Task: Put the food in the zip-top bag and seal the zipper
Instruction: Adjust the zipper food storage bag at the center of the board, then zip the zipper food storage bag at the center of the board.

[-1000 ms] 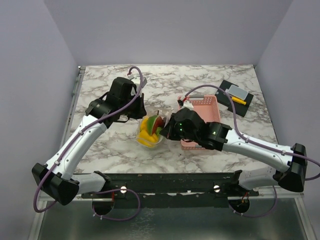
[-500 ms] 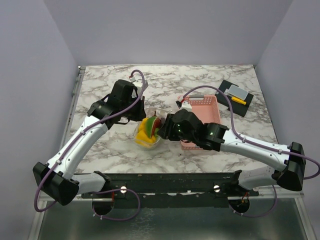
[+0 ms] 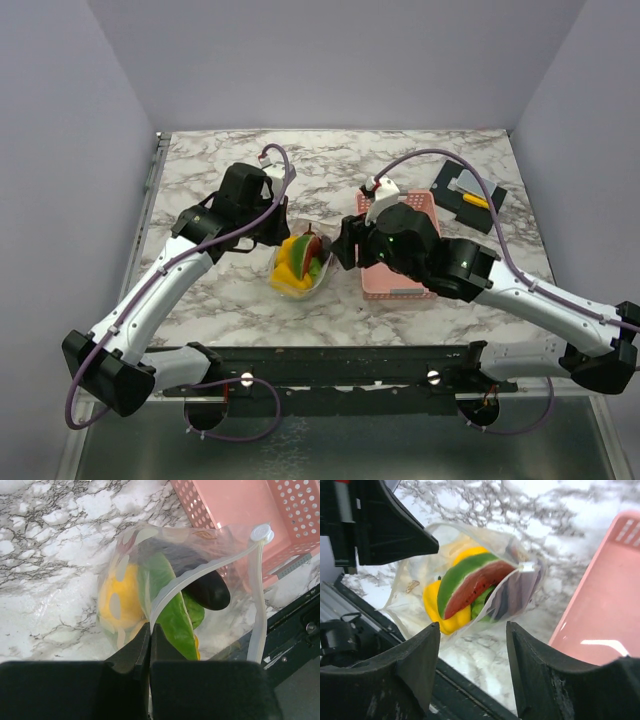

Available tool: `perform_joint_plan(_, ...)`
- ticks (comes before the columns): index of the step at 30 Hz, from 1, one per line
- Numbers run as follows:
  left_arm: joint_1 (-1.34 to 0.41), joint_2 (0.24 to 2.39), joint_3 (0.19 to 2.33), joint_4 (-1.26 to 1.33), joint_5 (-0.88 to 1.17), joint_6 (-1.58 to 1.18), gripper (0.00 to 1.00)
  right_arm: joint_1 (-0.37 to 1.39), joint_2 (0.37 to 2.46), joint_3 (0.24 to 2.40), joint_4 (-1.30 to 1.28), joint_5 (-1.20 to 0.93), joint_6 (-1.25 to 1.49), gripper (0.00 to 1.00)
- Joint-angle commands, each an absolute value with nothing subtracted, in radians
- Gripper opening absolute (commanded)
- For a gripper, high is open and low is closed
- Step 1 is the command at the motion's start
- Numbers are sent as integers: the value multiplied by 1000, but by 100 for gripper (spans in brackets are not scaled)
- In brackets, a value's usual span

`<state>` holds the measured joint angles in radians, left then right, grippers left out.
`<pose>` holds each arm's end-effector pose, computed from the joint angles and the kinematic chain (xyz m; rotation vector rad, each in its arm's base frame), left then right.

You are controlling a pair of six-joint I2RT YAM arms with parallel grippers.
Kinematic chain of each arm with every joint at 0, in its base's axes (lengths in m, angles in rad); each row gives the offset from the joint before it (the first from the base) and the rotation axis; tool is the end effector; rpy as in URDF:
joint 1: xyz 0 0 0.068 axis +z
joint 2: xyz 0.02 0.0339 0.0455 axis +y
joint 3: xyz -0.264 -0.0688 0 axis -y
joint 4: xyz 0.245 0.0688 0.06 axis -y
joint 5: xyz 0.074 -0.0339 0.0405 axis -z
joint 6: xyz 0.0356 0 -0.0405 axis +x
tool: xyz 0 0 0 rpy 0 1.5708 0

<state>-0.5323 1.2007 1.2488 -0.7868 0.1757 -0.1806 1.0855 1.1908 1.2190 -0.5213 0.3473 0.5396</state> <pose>0.2096 -0.1307 0.3579 0.5035 2.3085 -0.5589 0.1320 0.2243 0.3747 -0.3516 2.0671 0.6537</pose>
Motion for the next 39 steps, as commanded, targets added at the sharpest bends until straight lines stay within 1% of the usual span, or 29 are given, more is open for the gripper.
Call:
perform_joint_plan(1,-537,1178,1242,-762,191,-148,0,1076,1186,1294,-577,329,194,61)
perform_joint_plan(5,-537,1186,1247,-761,191,-144,0,1059,1228,1348,-618,268,31,63)
perform_joint_plan(7,-537,1184,1247,-762,190,-143,0,1041,1241,1355,-620,231,-48,65)
perform_joint_plan(10,-537,1182,1246,-762,185,-143,0,1020,1236,1325,-582,177,-158,67)
perform_joint_plan(15,-537,1173,1232,-762,188,-150,0,976,1191,1231,-473,91,-313,66)
perform_joint_plan(19,-537,1163,1219,-761,188,-149,0,892,1143,1168,-405,-127,-426,68)
perform_joint_plan(22,-537,1159,1218,-763,184,-147,0,834,1132,1142,-386,-242,-511,67)
perform_joint_plan(26,-537,1151,1218,-761,186,-147,0,772,1163,1170,-433,-348,-615,61)
perform_joint_plan(31,-538,1147,1212,-762,186,-146,0,702,1233,1231,-505,-467,-700,61)
perform_joint_plan(39,-538,1145,1204,-761,186,-142,0,630,1301,1263,-527,-639,-826,61)
